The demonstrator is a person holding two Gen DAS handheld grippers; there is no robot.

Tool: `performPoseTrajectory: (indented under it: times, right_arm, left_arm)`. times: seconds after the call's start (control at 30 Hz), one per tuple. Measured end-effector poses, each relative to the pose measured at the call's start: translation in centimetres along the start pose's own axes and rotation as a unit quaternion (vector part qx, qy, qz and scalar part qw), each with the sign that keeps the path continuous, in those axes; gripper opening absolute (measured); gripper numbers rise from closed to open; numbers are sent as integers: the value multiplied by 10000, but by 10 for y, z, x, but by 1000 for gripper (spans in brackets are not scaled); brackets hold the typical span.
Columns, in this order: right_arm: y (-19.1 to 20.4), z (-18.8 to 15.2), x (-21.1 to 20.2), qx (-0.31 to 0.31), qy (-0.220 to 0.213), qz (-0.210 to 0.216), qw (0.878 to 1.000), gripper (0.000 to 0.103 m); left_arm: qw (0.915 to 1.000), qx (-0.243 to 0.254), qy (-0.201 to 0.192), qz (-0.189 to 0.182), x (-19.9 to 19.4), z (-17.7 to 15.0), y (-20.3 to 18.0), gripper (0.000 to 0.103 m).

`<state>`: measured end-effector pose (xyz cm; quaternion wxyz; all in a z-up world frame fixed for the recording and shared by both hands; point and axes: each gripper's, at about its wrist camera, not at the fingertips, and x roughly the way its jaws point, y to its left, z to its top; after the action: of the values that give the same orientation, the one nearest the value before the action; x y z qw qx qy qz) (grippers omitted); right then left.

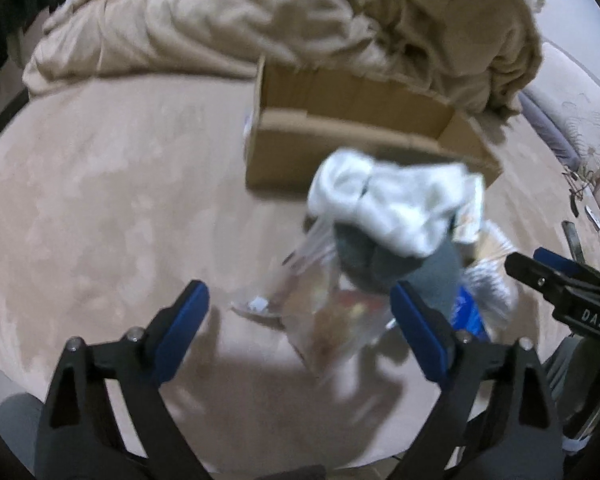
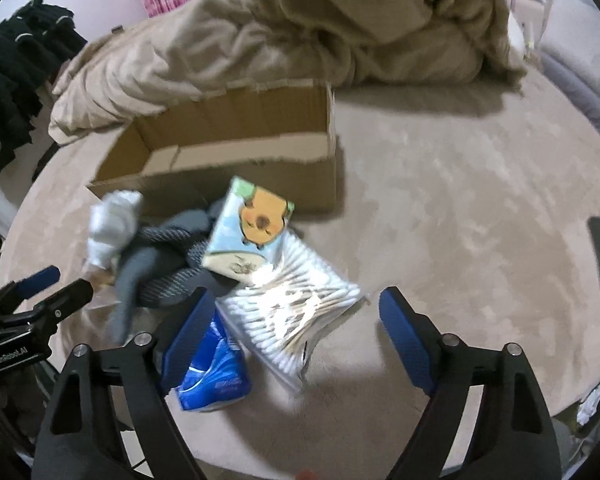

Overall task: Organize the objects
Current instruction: 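Grasp the clear snack bag with the left gripper while the right grasps the cotton swab bag, then carry both bags into the cardboard box and open both grippers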

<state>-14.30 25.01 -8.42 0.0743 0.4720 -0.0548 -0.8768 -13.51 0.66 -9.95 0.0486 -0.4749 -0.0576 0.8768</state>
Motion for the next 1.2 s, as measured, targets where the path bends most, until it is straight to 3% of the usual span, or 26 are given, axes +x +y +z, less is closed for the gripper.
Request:
performPoseTrajectory:
  times: [0.17,0.33,0.47,0.67,1.07,1.2]
  right_arm:
    - [-7,-5,26,281,266,88,9992,81]
    - [-6,-9,37,424,307,389,9979,79]
    - [-7,-12,36,425,248,474,9977,64]
    - [-8,-15,29,365,218,583,9974,52]
    - [-12,-11,-13,332,-242,433,9982,51]
    - [-11,-5,-36,257,-514,430,9974,51]
  left_arm:
    - [9993,-129,346,-35,21,-5,3,87]
    - [9992,147,360,5,30,-8,-17,58]
    - [9992,226,280,158,29,-9,-28,55]
    - [9993,211,215,228,16,-3,-29,52]
    - [9995,181,-80,264,-27,0,-25,51]
    - [9990,183,-342,231,-52,6,-23,51]
